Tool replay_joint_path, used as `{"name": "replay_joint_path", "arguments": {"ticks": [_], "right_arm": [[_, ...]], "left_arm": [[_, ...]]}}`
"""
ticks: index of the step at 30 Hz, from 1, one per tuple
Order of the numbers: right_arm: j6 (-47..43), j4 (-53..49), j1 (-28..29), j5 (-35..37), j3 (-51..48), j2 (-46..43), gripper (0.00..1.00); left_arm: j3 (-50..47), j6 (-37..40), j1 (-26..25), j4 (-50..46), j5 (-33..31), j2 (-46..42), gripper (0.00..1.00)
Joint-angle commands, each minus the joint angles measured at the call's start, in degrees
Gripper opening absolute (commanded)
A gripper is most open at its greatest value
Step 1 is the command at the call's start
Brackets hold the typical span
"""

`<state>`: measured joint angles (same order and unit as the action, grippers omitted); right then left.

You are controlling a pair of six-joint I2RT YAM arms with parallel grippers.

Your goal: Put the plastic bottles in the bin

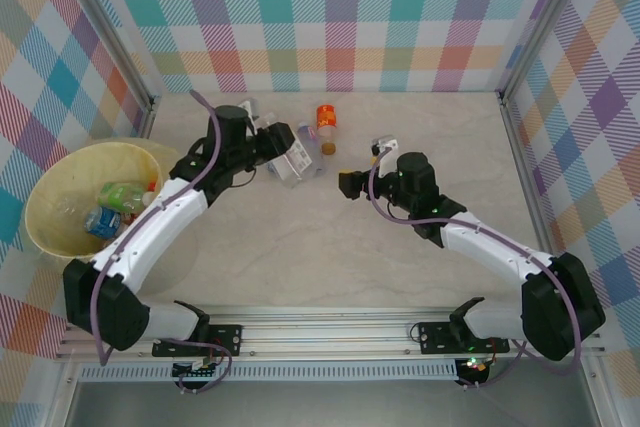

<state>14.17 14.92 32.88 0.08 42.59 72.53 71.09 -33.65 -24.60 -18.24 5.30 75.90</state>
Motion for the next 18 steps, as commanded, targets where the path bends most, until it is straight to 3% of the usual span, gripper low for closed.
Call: {"name": "replay_joint_path", "arguments": {"ticks": [1,8,13,18], "right_arm": [[7.3,0.8,0.1,9.4,0.6,1.9,1.00],[8.9,1.0,0.1,9.7,1.0,0.9,1.00],[7.3,0.1,0.1,10.3,1.5,0.8,1.00],[7.3,1.0,0.1,9.7,1.0,1.1,1.00]], "left_arm": [[5.9,6.4,0.6,-8.5,-7.6,-2.9,0.46],[17.2,16.0,0.7,-20.2,-21.1,-5.9,0.44],[25.0,24.0,0.7,-26.5,-37.3,-8.7,0.45],[26.2,31.5,1.0,-28.5,-51.9,-11.0,0.46]]}}
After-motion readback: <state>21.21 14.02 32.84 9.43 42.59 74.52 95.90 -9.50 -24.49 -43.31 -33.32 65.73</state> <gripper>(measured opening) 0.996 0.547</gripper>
